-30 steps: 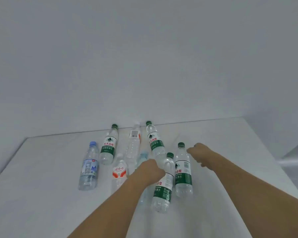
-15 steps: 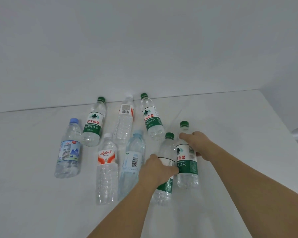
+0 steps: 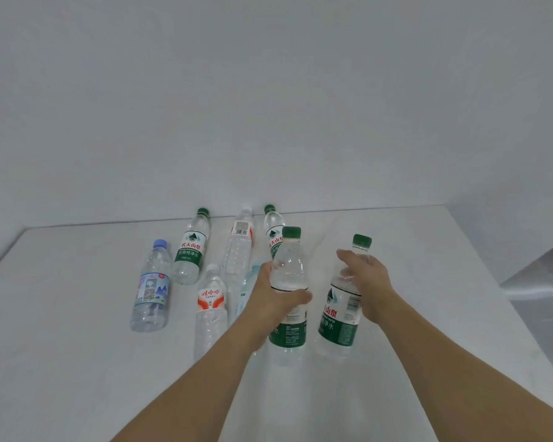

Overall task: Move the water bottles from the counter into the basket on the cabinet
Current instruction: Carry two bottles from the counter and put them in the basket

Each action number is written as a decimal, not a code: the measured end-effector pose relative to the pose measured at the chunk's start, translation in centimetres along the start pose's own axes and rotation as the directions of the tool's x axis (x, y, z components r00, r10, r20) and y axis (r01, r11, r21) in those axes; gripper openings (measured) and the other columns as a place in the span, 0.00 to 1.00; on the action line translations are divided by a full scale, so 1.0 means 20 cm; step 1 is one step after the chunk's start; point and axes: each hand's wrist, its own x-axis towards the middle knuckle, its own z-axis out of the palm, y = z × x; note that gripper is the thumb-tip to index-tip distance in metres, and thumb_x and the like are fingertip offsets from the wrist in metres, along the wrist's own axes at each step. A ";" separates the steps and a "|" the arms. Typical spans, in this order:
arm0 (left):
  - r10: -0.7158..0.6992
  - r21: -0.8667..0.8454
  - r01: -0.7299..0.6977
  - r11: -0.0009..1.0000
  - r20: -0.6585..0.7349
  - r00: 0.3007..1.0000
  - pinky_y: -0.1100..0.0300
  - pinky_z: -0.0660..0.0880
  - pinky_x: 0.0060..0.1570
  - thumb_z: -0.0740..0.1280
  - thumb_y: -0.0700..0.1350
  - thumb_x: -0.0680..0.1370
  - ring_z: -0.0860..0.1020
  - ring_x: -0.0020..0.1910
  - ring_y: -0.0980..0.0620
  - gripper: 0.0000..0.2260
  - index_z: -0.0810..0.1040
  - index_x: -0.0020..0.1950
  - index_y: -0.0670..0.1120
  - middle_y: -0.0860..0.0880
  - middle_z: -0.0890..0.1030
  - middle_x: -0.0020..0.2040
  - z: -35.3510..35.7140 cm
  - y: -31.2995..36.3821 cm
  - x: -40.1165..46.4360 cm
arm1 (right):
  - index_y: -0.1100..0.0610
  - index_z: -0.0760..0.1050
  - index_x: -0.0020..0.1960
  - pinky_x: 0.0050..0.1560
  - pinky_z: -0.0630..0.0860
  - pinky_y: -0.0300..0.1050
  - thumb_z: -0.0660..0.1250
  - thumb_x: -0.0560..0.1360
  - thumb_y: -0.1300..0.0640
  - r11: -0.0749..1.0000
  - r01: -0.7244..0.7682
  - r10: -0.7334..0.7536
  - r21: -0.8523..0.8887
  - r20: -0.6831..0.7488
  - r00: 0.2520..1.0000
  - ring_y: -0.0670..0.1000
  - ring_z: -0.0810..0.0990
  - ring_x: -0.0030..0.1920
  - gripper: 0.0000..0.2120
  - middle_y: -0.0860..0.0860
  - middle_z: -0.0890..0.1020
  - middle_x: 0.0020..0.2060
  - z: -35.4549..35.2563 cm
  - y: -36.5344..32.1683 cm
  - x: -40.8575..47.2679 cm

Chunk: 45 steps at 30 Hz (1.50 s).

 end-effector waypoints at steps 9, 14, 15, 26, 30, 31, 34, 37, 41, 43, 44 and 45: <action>0.425 -0.050 -0.452 0.891 -0.259 0.867 0.60 0.74 0.38 0.76 0.56 0.65 0.83 0.41 0.58 0.20 0.75 0.52 0.55 0.53 0.84 0.47 -0.16 0.90 -0.62 | 0.56 0.76 0.43 0.41 0.74 0.45 0.71 0.68 0.58 0.902 0.427 -0.432 0.064 0.087 0.898 0.52 0.78 0.36 0.06 0.52 0.80 0.38 -0.06 -0.90 -0.78; 0.644 0.018 -0.670 0.742 -0.295 0.706 0.57 0.76 0.42 0.74 0.47 0.65 0.83 0.42 0.57 0.14 0.75 0.47 0.58 0.56 0.85 0.42 -0.25 1.31 -0.94 | 0.55 0.78 0.44 0.44 0.76 0.48 0.71 0.67 0.50 0.796 0.604 -0.605 0.047 0.080 0.792 0.51 0.80 0.36 0.10 0.52 0.83 0.37 -0.08 -1.22 -1.17; 0.662 0.024 -0.692 0.721 -0.320 0.678 0.57 0.76 0.41 0.74 0.48 0.65 0.83 0.41 0.57 0.14 0.75 0.46 0.57 0.56 0.85 0.42 -0.27 1.36 -0.98 | 0.56 0.78 0.43 0.44 0.76 0.48 0.71 0.67 0.51 0.782 0.620 -0.624 0.065 0.078 0.778 0.51 0.80 0.35 0.10 0.52 0.83 0.36 -0.07 -1.26 -1.22; 0.675 0.154 -0.730 0.665 -0.542 0.501 0.60 0.75 0.37 0.71 0.56 0.66 0.82 0.35 0.60 0.13 0.74 0.47 0.59 0.61 0.83 0.39 -0.53 1.45 -1.28 | 0.63 0.79 0.43 0.42 0.75 0.47 0.69 0.67 0.54 0.730 0.679 -0.681 0.081 0.178 0.711 0.49 0.79 0.32 0.12 0.52 0.82 0.33 0.20 -1.30 -1.50; 0.654 0.177 -0.721 0.670 -0.602 0.459 0.62 0.73 0.32 0.70 0.53 0.65 0.78 0.29 0.63 0.10 0.73 0.44 0.57 0.61 0.81 0.35 -0.77 1.38 -1.40 | 0.61 0.79 0.41 0.43 0.76 0.47 0.69 0.66 0.53 0.720 0.690 -0.685 0.077 0.239 0.688 0.49 0.80 0.32 0.11 0.51 0.82 0.32 0.40 -1.26 -1.61; 0.643 0.182 -0.717 0.673 -0.622 0.446 0.63 0.72 0.32 0.70 0.53 0.64 0.78 0.28 0.63 0.11 0.73 0.44 0.56 0.60 0.81 0.34 -0.84 1.36 -1.43 | 0.60 0.79 0.41 0.44 0.76 0.48 0.68 0.66 0.53 0.715 0.695 -0.687 0.077 0.257 0.679 0.49 0.80 0.32 0.11 0.51 0.82 0.32 0.46 -1.25 -1.65; 0.621 0.210 -0.704 0.678 -0.677 0.395 0.62 0.72 0.32 0.70 0.53 0.64 0.77 0.28 0.63 0.11 0.73 0.42 0.54 0.60 0.80 0.33 -1.08 1.29 -1.54 | 0.58 0.78 0.39 0.43 0.77 0.48 0.68 0.65 0.52 0.705 0.703 -0.690 0.090 0.315 0.652 0.49 0.79 0.32 0.09 0.50 0.82 0.31 0.66 -1.21 -1.77; 0.592 0.225 -0.693 0.685 -0.726 0.349 0.61 0.73 0.33 0.71 0.56 0.66 0.77 0.28 0.62 0.11 0.72 0.40 0.54 0.60 0.79 0.32 -1.32 1.22 -1.65 | 0.57 0.78 0.38 0.44 0.76 0.49 0.68 0.64 0.52 0.710 0.694 -0.678 0.115 0.377 0.631 0.50 0.79 0.31 0.08 0.51 0.82 0.31 0.87 -1.17 -1.91; 0.554 0.267 -0.667 0.696 -0.791 0.261 0.59 0.76 0.35 0.71 0.57 0.66 0.78 0.31 0.57 0.11 0.72 0.39 0.54 0.55 0.80 0.33 -1.64 1.11 -1.85 | 0.58 0.78 0.38 0.44 0.77 0.49 0.68 0.64 0.52 0.696 0.704 -0.675 0.140 0.461 0.576 0.50 0.80 0.32 0.08 0.51 0.82 0.31 1.19 -1.07 -2.14; 0.532 0.287 -0.646 0.707 -0.818 0.220 0.59 0.75 0.35 0.70 0.56 0.66 0.78 0.32 0.56 0.10 0.72 0.39 0.54 0.54 0.81 0.34 -1.79 1.05 -1.96 | 0.58 0.77 0.37 0.42 0.76 0.48 0.68 0.65 0.53 0.697 0.699 -0.666 0.158 0.505 0.550 0.50 0.79 0.31 0.07 0.52 0.82 0.31 1.34 -1.01 -2.26; 0.524 0.297 -0.635 0.713 -0.828 0.202 0.59 0.75 0.35 0.70 0.55 0.66 0.79 0.32 0.56 0.09 0.72 0.39 0.54 0.54 0.81 0.34 -1.87 1.02 -2.02 | 0.58 0.77 0.37 0.42 0.75 0.47 0.68 0.66 0.54 0.702 0.692 -0.658 0.170 0.527 0.538 0.51 0.79 0.31 0.06 0.52 0.81 0.31 1.42 -0.98 -2.32; 0.518 0.305 -0.626 0.717 -0.835 0.186 0.59 0.75 0.35 0.70 0.54 0.66 0.79 0.32 0.55 0.08 0.73 0.39 0.54 0.54 0.81 0.34 -1.94 0.98 -2.07 | 0.57 0.77 0.37 0.41 0.75 0.47 0.68 0.66 0.55 0.706 0.684 -0.650 0.182 0.549 0.525 0.51 0.79 0.31 0.06 0.52 0.81 0.31 1.49 -0.95 -2.38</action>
